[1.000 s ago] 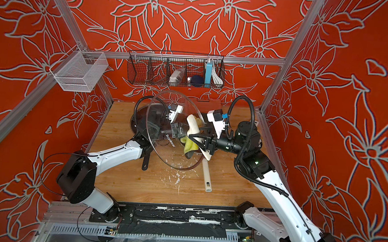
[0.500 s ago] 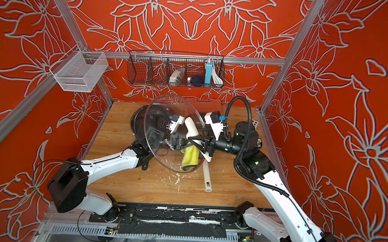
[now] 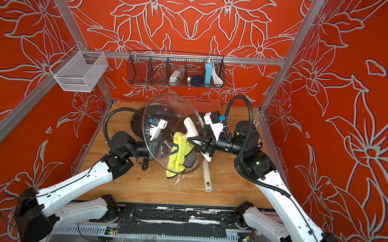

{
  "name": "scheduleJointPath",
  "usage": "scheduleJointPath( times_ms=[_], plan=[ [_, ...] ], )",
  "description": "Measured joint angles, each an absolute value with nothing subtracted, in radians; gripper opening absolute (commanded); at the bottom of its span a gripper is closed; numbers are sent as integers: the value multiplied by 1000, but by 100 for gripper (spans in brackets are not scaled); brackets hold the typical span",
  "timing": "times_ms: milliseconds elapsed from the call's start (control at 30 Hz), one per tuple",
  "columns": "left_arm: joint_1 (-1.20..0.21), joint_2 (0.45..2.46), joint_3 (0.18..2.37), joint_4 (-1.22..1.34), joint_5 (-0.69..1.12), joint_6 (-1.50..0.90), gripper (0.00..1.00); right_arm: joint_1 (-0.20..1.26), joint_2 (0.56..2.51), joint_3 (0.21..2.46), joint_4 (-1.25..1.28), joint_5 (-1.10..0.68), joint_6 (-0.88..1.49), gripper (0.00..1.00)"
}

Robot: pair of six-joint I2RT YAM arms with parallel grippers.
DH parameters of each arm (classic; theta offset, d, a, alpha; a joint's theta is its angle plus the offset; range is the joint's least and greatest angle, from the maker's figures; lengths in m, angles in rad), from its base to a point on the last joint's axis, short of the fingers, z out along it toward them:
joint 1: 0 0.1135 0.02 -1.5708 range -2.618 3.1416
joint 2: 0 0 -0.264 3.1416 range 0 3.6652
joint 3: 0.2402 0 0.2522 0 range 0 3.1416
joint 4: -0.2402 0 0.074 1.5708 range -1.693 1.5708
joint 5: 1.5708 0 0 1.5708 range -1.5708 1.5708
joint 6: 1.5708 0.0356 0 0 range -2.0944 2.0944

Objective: Wipe the pot lid with a cloth
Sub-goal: Wipe the pot lid.

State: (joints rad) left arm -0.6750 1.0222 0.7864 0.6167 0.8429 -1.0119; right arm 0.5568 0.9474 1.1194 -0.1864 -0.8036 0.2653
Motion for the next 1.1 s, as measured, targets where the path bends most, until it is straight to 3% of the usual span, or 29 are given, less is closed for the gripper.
scheduleJointPath(
  times_ms=[433,700,1100],
  plan=[
    [-537,821,802,463,857,-977,0,556,950,1119,-210,-822,251,0],
    [-444,876,904,443,929,-957,0,553,946,1119,-235,-881,251,0],
    [-431,1024,1092,404,1018,-866,0,547,913,1119,-228,-931,252,0]
  ],
)
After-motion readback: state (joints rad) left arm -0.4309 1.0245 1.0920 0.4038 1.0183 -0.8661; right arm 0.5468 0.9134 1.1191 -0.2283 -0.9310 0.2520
